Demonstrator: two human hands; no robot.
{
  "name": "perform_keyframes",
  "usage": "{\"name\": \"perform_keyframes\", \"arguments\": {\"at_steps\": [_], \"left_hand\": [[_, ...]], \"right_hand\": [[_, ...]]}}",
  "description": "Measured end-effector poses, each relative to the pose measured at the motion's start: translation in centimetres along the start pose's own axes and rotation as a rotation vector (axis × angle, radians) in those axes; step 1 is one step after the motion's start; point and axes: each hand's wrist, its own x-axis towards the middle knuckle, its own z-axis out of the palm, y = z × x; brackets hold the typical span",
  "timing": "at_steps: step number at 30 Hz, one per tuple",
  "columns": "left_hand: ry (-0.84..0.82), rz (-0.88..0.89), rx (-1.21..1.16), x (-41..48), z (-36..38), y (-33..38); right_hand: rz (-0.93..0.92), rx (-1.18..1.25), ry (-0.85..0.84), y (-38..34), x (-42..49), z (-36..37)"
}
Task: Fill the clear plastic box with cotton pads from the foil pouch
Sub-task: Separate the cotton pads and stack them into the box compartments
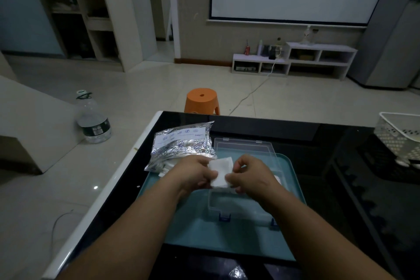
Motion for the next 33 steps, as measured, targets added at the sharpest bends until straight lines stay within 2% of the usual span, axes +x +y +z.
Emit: {"name": "perform_keyframes", "arguments": {"at_steps": [7,10,14,18,25,33], "left_hand": [[0.134,0.087,0.284,-0.5,0.0,-1.5],[0.157,0.116,0.389,-0.5,0.1,-1.6],[0.128,0.132,0.473,-0.5,-0.1,-1.5],[0.126,0.122,0.593,-0.1,-0.2,-1.9],[0.094,0.151,0.875,0.2,0.1,-2.0],[0.026,0.12,0.961,0.2,0.4,-2.7]], "right_hand": [[-0.04,-0.189,-0.018,0.5,-0.3,0.3],[-0.008,-0.175,-0.069,0.6,-0.4,0.3],[0.044,-0.17,-0.11,1.1,-0.1,0.6],[0.018,-0.278,-0.132,1.7,0.4,1.6],[0.051,-0.354,-0.166,2.3,0.9,1.9],[0.013,-0.455,-0.129,3.1,1.3,2.2]]}}
